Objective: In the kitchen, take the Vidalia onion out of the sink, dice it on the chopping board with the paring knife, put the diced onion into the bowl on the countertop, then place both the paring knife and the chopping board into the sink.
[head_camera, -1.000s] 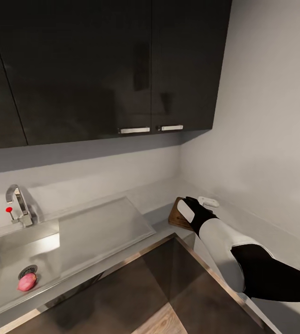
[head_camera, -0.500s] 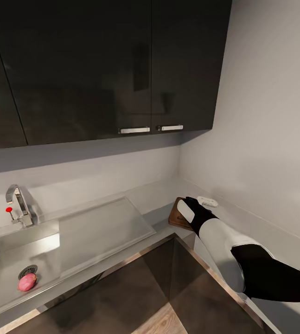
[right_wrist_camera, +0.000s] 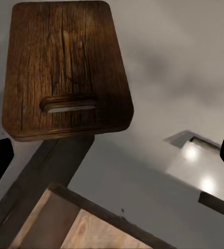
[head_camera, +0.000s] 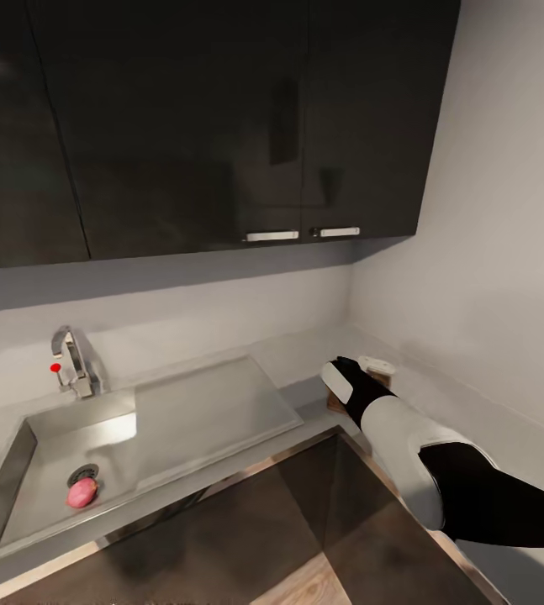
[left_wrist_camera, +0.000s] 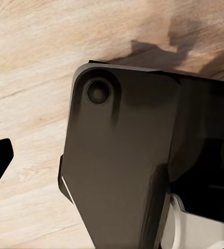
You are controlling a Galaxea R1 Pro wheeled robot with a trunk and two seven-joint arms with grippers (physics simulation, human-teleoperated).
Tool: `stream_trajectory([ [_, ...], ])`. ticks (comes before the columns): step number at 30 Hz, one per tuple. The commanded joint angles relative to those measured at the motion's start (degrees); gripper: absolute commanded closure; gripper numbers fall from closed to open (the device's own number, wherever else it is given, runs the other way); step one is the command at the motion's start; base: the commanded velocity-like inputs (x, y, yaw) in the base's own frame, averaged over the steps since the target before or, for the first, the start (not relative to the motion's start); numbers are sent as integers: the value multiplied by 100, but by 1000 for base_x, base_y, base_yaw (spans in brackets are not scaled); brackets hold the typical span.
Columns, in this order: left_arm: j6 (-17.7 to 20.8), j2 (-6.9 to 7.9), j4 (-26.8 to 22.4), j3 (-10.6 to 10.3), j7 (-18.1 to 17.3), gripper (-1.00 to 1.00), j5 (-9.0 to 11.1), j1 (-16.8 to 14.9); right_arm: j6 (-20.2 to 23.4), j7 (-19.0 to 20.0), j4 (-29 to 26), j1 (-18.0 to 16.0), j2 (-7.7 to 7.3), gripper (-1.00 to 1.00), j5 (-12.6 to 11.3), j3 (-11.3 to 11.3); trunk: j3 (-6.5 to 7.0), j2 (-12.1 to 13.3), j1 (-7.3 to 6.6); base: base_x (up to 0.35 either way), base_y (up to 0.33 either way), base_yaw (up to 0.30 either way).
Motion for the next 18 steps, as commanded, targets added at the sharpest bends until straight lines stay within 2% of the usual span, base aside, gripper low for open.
stream_trajectory([
  [1, -31, -3, 12, 17, -1, -100, 25, -2, 50, -29, -5, 0, 0, -100, -23, 42, -1, -3, 2, 9, 0, 55],
  [5, -31, -7, 12, 17, -6, -100, 23, -2, 50, -35, -5, 0, 0, -100, -18, 42, -1, -3, 2, 102, -42, 25],
  [13, -31, -16, 12, 17, 0, -100, 26, -2, 42, -38, 24, 3, 0, -100, -17, 40, -1, -3, 2, 210, -122, 2],
  [18, -31, -41, 12, 17, 1, -100, 26, -2, 41, -46, 29, 2, 0, -100, -11, 34, -1, -3, 2, 45, -27, 0],
])
